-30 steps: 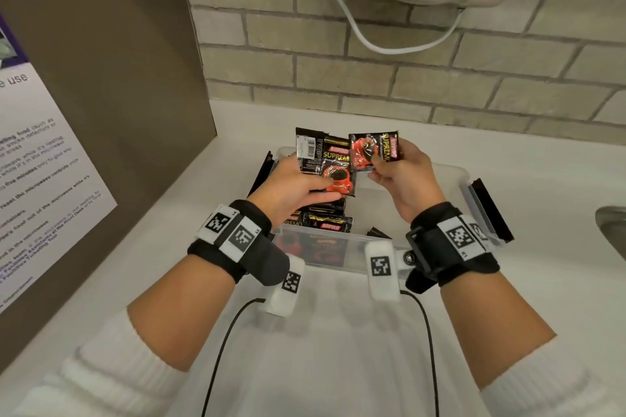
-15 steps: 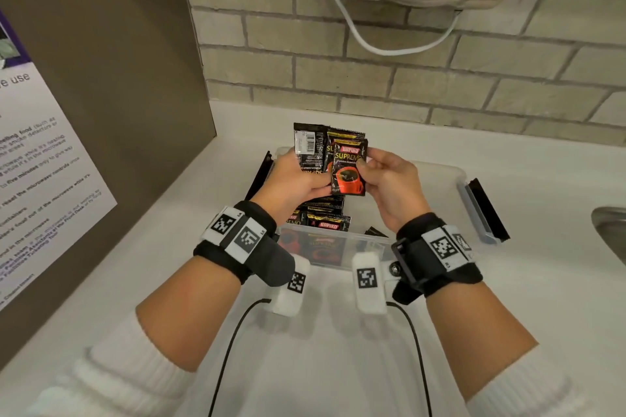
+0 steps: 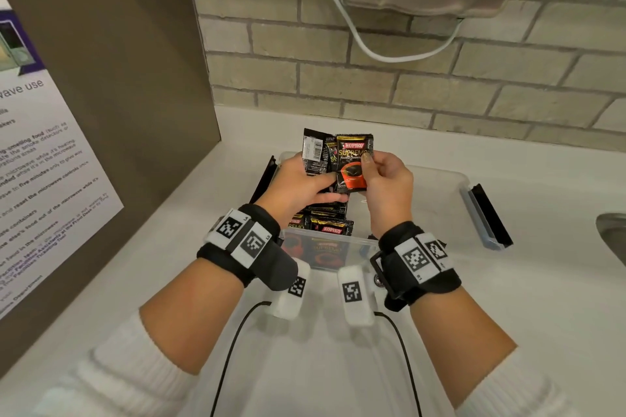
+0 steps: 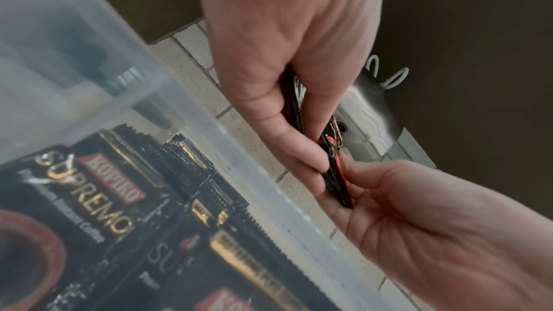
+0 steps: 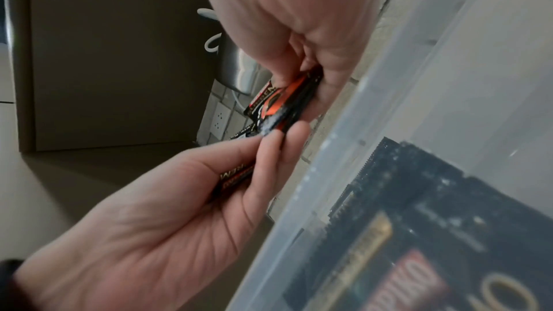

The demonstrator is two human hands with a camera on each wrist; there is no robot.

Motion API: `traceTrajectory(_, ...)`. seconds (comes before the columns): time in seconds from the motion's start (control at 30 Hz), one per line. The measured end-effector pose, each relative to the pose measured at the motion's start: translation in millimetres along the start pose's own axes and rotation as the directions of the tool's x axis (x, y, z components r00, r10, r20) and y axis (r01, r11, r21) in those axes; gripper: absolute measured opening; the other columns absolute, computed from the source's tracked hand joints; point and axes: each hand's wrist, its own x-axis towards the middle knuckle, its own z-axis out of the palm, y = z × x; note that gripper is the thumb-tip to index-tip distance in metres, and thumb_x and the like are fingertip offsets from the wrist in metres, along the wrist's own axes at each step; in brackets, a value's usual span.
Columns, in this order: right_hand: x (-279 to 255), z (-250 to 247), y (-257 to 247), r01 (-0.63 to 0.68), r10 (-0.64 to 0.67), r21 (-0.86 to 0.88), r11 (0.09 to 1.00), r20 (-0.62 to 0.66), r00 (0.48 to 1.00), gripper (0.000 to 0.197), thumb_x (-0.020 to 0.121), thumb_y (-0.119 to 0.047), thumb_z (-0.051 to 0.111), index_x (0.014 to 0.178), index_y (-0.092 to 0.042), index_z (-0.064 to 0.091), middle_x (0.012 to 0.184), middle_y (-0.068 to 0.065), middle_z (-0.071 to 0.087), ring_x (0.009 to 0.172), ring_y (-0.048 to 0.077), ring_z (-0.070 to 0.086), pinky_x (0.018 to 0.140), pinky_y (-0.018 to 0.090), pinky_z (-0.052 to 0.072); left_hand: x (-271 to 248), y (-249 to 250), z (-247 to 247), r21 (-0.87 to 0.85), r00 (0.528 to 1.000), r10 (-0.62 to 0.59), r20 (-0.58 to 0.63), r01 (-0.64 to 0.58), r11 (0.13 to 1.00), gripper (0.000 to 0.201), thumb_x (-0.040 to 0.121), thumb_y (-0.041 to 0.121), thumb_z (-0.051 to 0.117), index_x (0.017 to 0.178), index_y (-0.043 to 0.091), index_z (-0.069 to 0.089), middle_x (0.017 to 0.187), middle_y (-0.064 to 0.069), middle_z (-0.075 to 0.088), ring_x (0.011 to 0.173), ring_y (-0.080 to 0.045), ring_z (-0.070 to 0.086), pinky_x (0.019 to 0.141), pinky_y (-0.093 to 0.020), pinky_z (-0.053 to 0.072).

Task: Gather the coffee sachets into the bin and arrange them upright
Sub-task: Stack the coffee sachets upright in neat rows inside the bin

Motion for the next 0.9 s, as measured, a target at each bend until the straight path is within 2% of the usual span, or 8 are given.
traceTrajectory(0.17,-1.5,3.5,-0.7,-0.028,0.028,-0.008,1.000,0.046,0.999,0.011,0.095,-0.009,0.049,0.104,-0.011,0.055,0.099,0.008,0.065,0.092,0.023,0.065,0.085,0.039,0.055,0.1,3.0,-1.7,0.033,0.999,-0.038,0.013,0.037,0.999,0.034,0.089,-0.006,0.052,0.120,0.007,0.050,0.118,-0.018,0.061,0.093,-0.030,0.068,0.070,-0.031,0.060)
traceTrajectory(0.33,0.5,2.7,4.2,-0.037,0.037,-0.016,0.999,-0.030,0.999,0.010,0.094,-0.009,0.049,0.094,-0.018,0.051,0.099,0.008,0.066,0.091,0.026,0.066,0.080,0.042,0.056,4.4,1.5,-14.6,-0.047,0.996,-0.087,-0.018,0.086,0.995,0.034,0.096,0.009,0.041,0.129,0.013,0.046,0.122,-0.014,0.060,0.101,-0.033,0.064,0.084,-0.043,0.056)
traceTrajectory(0.43,3.8,-3.4,5.8,-0.145,0.149,0.055,0.988,-0.072,0.986,0.009,0.097,-0.012,0.043,0.101,-0.020,0.041,0.095,0.002,0.060,0.078,0.020,0.065,0.060,0.033,0.059,13.3,-5.5,-24.1,0.255,0.972,0.190,-0.139,-0.151,0.955,0.033,0.089,0.011,0.051,0.111,0.035,0.061,0.123,-0.003,0.052,0.119,-0.026,0.048,0.106,-0.038,0.038)
traceTrajectory(0.5,3.9,-5.5,4.8,-0.227,0.231,0.113,0.967,-0.023,0.973,0.015,0.098,-0.011,0.040,0.113,-0.016,0.036,0.098,0.001,0.054,0.070,0.014,0.062,0.046,0.025,0.054,16.1,-7.1,-27.4,0.502,0.887,0.450,-0.103,-0.345,0.793,0.052,0.087,0.001,0.055,0.094,0.052,0.065,0.105,0.011,0.043,0.116,-0.025,0.039,0.110,-0.027,0.027)
traceTrajectory(0.6,1.1,-5.0,1.5,-0.308,0.284,0.186,0.933,0.146,0.948,0.030,0.097,-0.008,0.043,0.126,-0.008,0.036,0.104,0.012,0.057,0.071,0.020,0.063,0.038,0.022,0.050,10.3,-0.2,-24.3,0.652,0.794,0.601,0.087,-0.502,0.568,0.048,0.081,-0.013,0.055,0.102,0.028,0.071,0.095,0.018,0.042,0.103,-0.016,0.034,0.097,-0.002,0.021)
traceTrajectory(0.73,-5.0,-9.8,-8.5,-0.347,0.270,0.151,0.926,0.378,0.886,0.014,0.097,-0.006,0.041,0.109,-0.006,0.049,0.083,0.008,0.064,0.054,0.013,0.062,0.041,0.020,0.049,11.3,5.3,-28.8,0.661,0.698,0.703,0.138,-0.594,0.459,0.030,0.070,-0.015,0.060,0.085,0.008,0.072,0.086,0.010,0.059,0.090,-0.011,0.052,0.085,-0.017,0.042)
traceTrajectory(0.83,-7.1,-13.5,-14.5,-0.344,0.252,0.130,0.930,0.456,0.853,0.016,0.098,-0.008,0.040,0.111,-0.005,0.048,0.082,0.011,0.063,0.054,0.019,0.060,0.042,0.020,0.046,17.0,3.1,-32.3,0.649,0.636,0.743,0.208,-0.658,0.382,0.035,0.061,-0.025,0.050,0.071,0.002,0.070,0.085,0.002,0.066,0.095,-0.007,0.055,0.088,-0.011,0.042)
traceTrajectory(0.9,-7.0,-12.8,-14.8,-0.350,0.260,0.123,0.929,0.457,0.851,0.017,0.099,-0.010,0.038,0.114,-0.006,0.044,0.086,0.012,0.062,0.060,0.024,0.059,0.040,0.019,0.046,18.9,2.3,-33.4,0.633,0.655,0.719,0.234,-0.664,0.399,0.037,0.062,-0.026,0.048,0.070,0.002,0.071,0.091,0.001,0.066,0.107,-0.005,0.052,0.096,-0.010,0.038)
